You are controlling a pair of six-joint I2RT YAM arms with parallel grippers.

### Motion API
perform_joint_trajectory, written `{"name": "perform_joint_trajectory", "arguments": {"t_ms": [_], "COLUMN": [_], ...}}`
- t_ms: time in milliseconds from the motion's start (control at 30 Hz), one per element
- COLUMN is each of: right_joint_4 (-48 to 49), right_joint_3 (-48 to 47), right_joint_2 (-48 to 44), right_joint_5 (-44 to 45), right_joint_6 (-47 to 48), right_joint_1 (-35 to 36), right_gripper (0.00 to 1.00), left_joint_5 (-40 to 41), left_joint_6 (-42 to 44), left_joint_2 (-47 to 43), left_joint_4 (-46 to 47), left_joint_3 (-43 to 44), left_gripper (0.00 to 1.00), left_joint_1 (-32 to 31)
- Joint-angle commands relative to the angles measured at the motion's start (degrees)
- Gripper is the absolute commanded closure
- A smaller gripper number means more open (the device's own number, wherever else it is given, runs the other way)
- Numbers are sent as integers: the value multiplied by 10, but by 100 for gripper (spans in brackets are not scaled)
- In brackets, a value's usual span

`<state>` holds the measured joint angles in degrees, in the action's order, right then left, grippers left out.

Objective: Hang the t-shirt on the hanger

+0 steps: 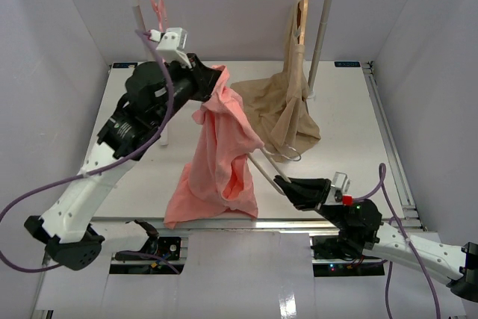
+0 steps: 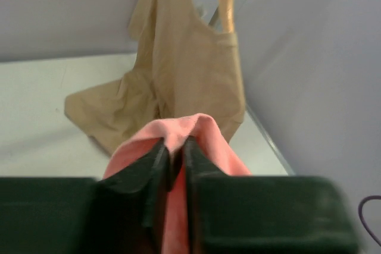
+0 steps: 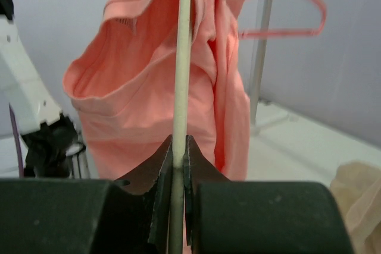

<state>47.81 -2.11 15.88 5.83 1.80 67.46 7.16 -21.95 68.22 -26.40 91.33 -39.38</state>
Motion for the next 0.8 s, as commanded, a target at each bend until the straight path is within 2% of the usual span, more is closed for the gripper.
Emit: {"name": "perform_joint_trajectory", "arguments": {"t_ms": [0, 67, 267, 333, 467, 533, 767], "right_joint_4": [-57, -55, -148, -156, -132, -131, -145], "right_joint_3": [-23, -9, -34, -41, -36, -40, -74], "right_joint_2": [12, 10, 12, 14, 0, -7, -33], "right_joint_5": [-1, -9, 38, 31, 61, 101, 199], "right_joint_6": [-60, -79, -119, -125, -134, -131, -102], "right_joint_1": [0, -1, -1, -1, -1, -1, -1], "right_gripper": [92, 92, 92, 92, 92, 92, 92], "left_joint_5": [-20, -15, 16, 12, 5, 22, 52], "left_joint_6": [31, 31, 40, 54, 85, 105, 111], "left_joint_2": [14, 17, 49, 60, 75, 67, 20], "left_joint_4": [-6, 5, 8, 3, -69, -97, -159], "left_joint_3": [2, 2, 10, 15, 45, 54, 77], "left_gripper": [90, 100, 99, 92, 44, 40, 36], "left_joint_1": [1, 1, 1, 1, 1, 1, 1]}}
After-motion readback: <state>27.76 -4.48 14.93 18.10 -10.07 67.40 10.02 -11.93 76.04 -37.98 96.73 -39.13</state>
